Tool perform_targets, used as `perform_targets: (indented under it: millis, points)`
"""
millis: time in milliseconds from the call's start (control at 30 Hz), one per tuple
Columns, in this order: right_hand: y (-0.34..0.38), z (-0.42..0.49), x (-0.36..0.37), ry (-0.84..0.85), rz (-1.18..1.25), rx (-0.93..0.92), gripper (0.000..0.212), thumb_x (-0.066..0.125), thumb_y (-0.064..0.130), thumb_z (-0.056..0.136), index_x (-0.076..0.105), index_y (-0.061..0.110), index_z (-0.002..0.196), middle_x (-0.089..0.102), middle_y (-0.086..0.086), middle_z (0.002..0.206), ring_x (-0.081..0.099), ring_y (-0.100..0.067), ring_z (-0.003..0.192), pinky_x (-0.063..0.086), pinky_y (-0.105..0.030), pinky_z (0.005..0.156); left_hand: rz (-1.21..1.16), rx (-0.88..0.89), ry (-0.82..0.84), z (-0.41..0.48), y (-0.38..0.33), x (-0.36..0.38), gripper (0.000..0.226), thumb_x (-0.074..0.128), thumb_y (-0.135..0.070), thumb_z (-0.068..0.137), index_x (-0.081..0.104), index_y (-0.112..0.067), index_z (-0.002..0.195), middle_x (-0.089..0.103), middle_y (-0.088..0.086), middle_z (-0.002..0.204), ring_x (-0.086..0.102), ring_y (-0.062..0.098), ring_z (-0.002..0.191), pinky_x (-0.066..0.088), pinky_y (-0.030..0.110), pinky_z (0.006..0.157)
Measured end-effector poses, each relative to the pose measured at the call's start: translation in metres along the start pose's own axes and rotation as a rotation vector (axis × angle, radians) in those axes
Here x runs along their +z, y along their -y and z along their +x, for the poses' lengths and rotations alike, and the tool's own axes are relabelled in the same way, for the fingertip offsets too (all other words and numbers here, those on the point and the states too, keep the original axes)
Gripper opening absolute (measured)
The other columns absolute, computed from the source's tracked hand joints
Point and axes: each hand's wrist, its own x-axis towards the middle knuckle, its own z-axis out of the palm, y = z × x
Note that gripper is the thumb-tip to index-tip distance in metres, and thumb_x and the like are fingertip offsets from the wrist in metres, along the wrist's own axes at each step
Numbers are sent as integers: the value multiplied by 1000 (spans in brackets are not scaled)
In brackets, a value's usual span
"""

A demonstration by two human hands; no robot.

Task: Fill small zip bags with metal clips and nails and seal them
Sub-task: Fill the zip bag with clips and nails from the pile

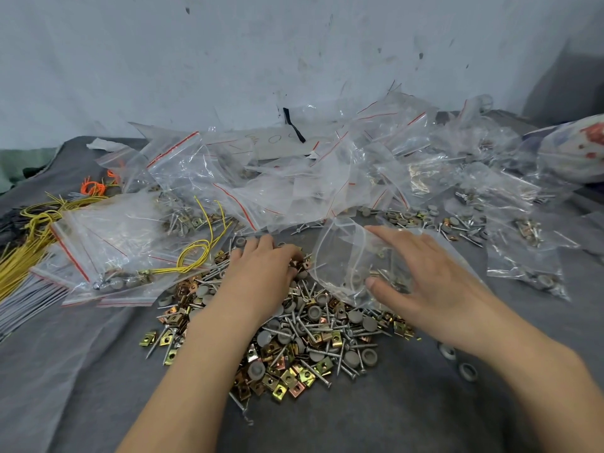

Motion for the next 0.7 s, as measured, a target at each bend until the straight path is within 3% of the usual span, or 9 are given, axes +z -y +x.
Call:
perform_targets:
  millis: [100,467,700]
  points:
    - [1,0,-1,-7,2,2,69,47,61,91,17,47,151,37,18,150,27,-7,138,22,-21,107,-15,56,-69,1,-2,3,30,41,-35,103,52,-41,130,48,-1,118,42,24,119,31,38,100]
    - [2,0,0,9,-9,1,68,46,59,93,14,47,152,33,18,152,18,1,139,2,-14,111,38,59,0,12,-9,3,24,46,-30,102,59,-38,119,53,3,122,44,27,123,35,43,100]
    - [2,1,-1,18,-3,-6,70,43,63,90,13,48,152,33,19,149,18,2,135,9,-16,109,29,54,-20,16,-11,4,24,44,-39,102,60,-29,116,57,2,118,48,25,119,38,41,97]
